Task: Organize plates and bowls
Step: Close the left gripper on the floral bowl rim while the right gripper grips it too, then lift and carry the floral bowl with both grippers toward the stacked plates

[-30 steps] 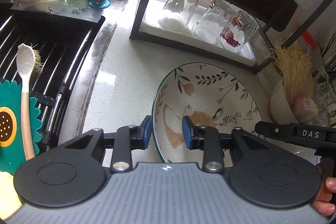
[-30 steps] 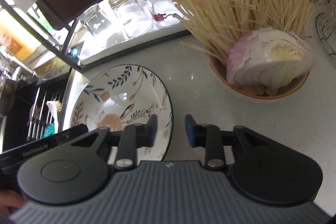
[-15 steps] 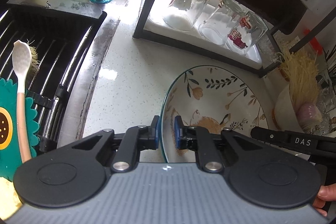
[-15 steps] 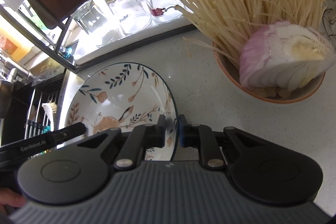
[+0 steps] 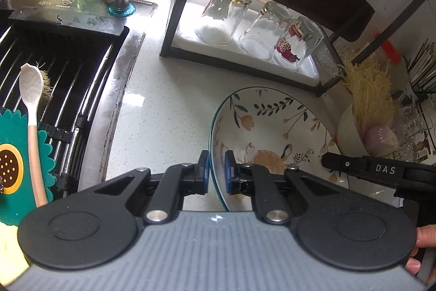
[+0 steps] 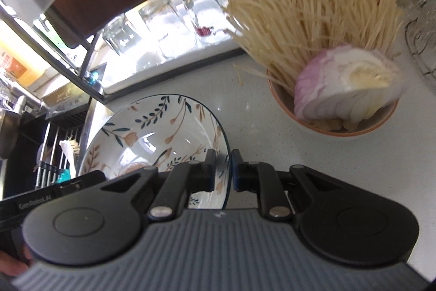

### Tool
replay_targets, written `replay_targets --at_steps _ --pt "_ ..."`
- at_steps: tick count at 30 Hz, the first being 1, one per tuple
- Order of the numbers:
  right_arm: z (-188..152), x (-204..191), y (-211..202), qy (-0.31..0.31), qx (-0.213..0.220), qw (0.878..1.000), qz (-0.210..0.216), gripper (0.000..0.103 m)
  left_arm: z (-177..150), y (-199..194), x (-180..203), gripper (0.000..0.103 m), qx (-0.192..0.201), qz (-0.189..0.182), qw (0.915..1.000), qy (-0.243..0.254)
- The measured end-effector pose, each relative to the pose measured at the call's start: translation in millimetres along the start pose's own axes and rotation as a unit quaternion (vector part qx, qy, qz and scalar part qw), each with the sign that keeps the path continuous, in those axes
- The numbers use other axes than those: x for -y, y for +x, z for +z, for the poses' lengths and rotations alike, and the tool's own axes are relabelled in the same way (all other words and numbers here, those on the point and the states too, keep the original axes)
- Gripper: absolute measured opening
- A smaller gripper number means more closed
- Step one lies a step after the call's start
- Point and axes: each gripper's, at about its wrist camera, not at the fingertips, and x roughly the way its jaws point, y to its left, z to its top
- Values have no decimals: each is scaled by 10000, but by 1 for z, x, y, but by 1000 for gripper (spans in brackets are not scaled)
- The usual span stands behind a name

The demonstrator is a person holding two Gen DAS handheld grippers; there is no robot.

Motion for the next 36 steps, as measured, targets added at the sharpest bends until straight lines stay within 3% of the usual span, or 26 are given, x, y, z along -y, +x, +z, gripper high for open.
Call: replay_targets --at_steps 13,36 --pt "-12 -3 -53 -148 382 9990 193 14 -3 -50 21 11 425 -111 9990 76" --pt "-39 31 -133 86 898 9955 302 14 -52 -98 75 11 580 -401 9966 419"
